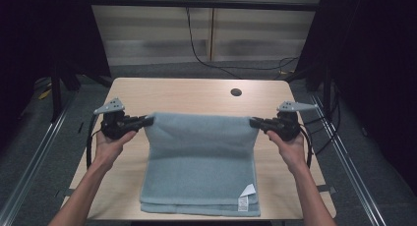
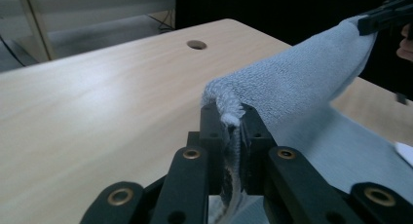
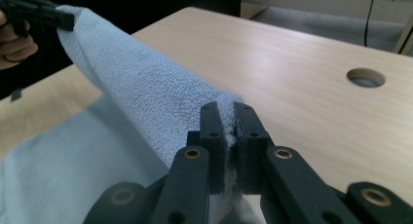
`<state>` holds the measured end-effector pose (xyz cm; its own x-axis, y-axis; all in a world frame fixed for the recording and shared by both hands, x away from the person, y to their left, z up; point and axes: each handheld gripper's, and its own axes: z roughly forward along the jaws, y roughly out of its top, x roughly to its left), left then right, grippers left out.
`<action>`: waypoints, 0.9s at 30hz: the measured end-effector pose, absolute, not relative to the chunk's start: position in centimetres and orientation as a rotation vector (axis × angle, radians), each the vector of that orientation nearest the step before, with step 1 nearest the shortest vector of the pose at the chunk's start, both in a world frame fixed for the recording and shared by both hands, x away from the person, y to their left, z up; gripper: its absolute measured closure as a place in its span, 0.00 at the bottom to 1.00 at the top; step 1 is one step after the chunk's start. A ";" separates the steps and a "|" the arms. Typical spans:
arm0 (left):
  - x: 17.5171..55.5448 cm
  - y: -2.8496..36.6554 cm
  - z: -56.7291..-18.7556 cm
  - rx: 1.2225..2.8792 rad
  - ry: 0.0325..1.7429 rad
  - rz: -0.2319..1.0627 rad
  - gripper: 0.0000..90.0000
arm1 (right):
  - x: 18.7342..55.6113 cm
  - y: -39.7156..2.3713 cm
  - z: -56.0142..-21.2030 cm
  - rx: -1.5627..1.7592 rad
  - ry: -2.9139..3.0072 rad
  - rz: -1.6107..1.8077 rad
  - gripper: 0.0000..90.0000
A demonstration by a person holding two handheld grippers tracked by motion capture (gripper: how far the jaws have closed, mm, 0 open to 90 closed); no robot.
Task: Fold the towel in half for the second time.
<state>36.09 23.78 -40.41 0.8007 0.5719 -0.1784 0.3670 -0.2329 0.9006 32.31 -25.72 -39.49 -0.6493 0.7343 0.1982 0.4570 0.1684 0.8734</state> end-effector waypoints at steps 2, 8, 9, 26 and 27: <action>34.6 24.1 -40.8 1.844 0.705 0.209 0.92 | 29.8 -25.5 -40.0 1.102 2.216 1.465 0.94; 30.7 24.9 -42.5 1.824 0.683 0.130 0.92 | 25.2 -25.5 -41.7 1.083 2.252 1.465 0.93; 30.0 25.0 -42.9 1.824 0.675 0.107 0.92 | 24.4 -25.3 -42.1 1.085 2.263 1.447 0.93; 28.7 27.7 -46.2 1.815 0.827 0.156 0.50 | 20.7 -26.7 -44.9 1.208 2.197 1.509 0.58; 28.8 27.8 -46.3 1.815 0.838 0.155 0.47 | 20.9 -27.0 -45.3 1.225 2.194 1.507 0.58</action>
